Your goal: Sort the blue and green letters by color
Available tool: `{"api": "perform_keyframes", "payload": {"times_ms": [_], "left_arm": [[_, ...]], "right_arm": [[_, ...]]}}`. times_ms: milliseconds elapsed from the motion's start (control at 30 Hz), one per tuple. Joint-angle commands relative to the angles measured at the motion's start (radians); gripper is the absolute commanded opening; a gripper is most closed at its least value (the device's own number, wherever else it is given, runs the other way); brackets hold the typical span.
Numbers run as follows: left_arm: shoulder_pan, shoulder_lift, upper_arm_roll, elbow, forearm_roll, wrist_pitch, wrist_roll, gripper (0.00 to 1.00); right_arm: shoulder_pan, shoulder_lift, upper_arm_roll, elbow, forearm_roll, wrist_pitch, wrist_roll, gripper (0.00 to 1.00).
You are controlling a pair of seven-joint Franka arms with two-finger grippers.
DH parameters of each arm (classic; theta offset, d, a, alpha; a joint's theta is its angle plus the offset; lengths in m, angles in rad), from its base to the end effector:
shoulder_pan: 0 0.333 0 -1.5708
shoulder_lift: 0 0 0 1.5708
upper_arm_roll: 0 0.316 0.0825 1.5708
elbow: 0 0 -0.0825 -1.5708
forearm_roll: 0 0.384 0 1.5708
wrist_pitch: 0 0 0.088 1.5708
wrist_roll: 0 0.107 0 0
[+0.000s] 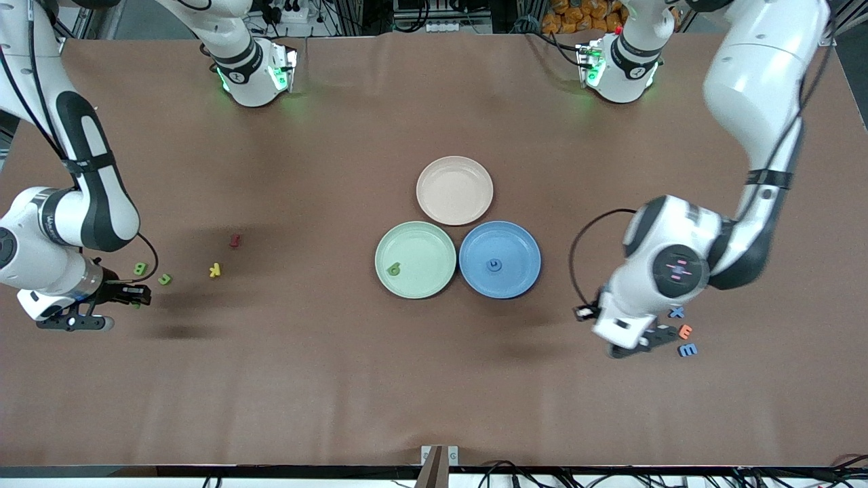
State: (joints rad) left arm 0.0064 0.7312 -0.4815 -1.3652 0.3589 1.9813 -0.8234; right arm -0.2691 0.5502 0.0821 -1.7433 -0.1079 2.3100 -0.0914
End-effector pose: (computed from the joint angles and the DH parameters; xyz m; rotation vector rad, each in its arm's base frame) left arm 0.6837 -0.2420 0.3157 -3.0800 -0.4662 0.0293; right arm 0.6550 -0.1312 0.2627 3.1011 -0.0560 0.0215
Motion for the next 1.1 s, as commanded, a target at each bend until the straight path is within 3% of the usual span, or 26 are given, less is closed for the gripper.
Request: {"api": "perform_keyframes", "payload": {"times_ms": [0, 334, 534, 601, 701, 767, 801, 1068], "left_arm": [[-0.066, -0.012, 0.009, -0.008, -0.005, -0.015, -0.108, 0.25], [-0.192, 0.013, 0.009, -0.012, -0.008, -0.015, -0.24, 0.25], [-0.227, 0.008, 0.009, -0.077, -0.02, -0.05, -0.235, 0.31], [-0.229, 0.007, 0.009, -0.092, -0.02, -0.055, -0.226, 0.41], [-0.229, 0.007, 0.008, -0.097, -0.018, -0.055, -0.194, 0.63], [-0.229, 0.007, 0.008, -0.095, -0.02, -0.055, -0.16, 0.96], [-0.229, 0.007, 0.008, -0.097, -0.02, -0.055, -0.151, 1.0], [-0.206, -0.001, 0.008, -0.097, -0.018, -0.056, -0.139, 1.0]], "right_arm": [[0.102, -0.004, -0.004, 0.03, 0.106, -0.05, 0.093, 0.14], [0.306, 0.014, -0.002, 0.057, 0.129, -0.049, 0.416, 0.15], [0.419, 0.019, -0.001, 0.065, 0.131, -0.05, 0.57, 0.16], [0.455, 0.017, 0.005, 0.065, 0.135, -0.05, 0.616, 0.16], [0.491, 0.019, 0.016, 0.068, 0.142, -0.05, 0.671, 0.16], [0.52, 0.017, 0.024, 0.071, 0.146, -0.052, 0.712, 0.16], [0.533, 0.017, 0.025, 0.073, 0.146, -0.05, 0.731, 0.16], [0.636, 0.022, 0.025, 0.084, 0.151, -0.052, 0.844, 0.16]]}}
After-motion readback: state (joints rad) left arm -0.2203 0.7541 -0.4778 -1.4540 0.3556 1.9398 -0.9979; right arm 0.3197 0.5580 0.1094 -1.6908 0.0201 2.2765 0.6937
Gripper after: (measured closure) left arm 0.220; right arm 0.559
